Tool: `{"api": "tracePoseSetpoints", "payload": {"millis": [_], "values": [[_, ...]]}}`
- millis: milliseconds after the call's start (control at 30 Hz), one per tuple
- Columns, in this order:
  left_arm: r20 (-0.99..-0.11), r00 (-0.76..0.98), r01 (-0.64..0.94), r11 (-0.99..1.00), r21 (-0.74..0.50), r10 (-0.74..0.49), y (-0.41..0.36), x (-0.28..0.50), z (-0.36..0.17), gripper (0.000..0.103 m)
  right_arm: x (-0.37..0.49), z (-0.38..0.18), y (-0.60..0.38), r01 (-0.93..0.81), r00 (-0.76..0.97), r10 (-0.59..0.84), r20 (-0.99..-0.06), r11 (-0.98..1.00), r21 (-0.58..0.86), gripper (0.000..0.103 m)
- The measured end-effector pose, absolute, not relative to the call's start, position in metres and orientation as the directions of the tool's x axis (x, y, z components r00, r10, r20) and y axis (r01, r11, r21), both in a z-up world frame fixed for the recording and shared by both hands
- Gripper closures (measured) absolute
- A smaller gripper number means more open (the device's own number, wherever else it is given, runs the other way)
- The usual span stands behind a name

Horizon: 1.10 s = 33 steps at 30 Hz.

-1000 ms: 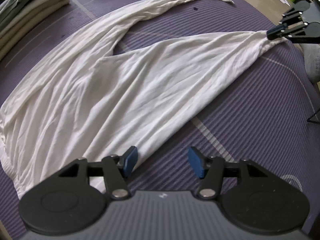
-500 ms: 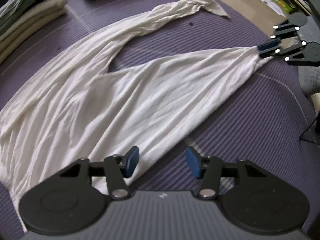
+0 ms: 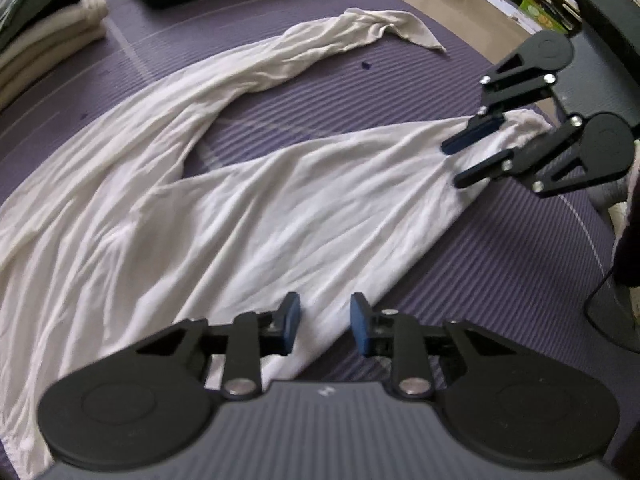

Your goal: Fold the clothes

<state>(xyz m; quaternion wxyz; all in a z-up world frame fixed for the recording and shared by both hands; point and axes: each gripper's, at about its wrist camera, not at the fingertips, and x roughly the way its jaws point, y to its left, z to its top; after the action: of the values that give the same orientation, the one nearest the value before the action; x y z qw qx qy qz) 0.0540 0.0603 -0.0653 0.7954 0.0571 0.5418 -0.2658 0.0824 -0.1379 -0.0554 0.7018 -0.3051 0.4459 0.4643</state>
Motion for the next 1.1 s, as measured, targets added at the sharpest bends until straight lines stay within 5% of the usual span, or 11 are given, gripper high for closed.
{"api": "tracePoseSetpoints", "payload": {"millis": [167,233,333,833,1033,1100], "values": [[-0.878,0.251,0.516,0.824,-0.234,-0.407,0.055,0.059,-0.067,0.081,0.088,-0.061,-0.126,-0.931,0.144,0.375,-0.916,0.364,0.003,0.082],[-0.878,0.235,0.531,0.811,-0.245,-0.418,0.053,0.059,-0.069,0.083,0.087,-0.061,-0.126,-0.933,0.13,0.374,-0.918,0.36,0.014,0.095],[-0.881,0.232,0.546,0.805,-0.234,-0.413,0.052,0.058,-0.07,0.102,0.083,-0.059,-0.128,-0.935,0.112,0.373,-0.921,0.354,0.03,0.1],[-0.894,0.013,0.69,0.651,-0.317,-0.449,0.047,0.012,-0.074,0.103,0.009,-0.051,-0.151,-0.94,-0.109,0.377,-0.92,0.263,0.219,0.1],[-0.894,0.008,0.659,0.675,-0.332,-0.448,0.05,0.011,-0.078,0.086,0.009,-0.036,-0.173,-0.93,0.026,0.387,-0.922,0.347,0.119,0.078],[-0.887,0.067,0.635,0.706,-0.315,-0.456,0.049,0.015,-0.074,0.06,0.017,-0.026,-0.191,-0.913,0.142,0.366,-0.92,0.407,0.022,0.077]]}}
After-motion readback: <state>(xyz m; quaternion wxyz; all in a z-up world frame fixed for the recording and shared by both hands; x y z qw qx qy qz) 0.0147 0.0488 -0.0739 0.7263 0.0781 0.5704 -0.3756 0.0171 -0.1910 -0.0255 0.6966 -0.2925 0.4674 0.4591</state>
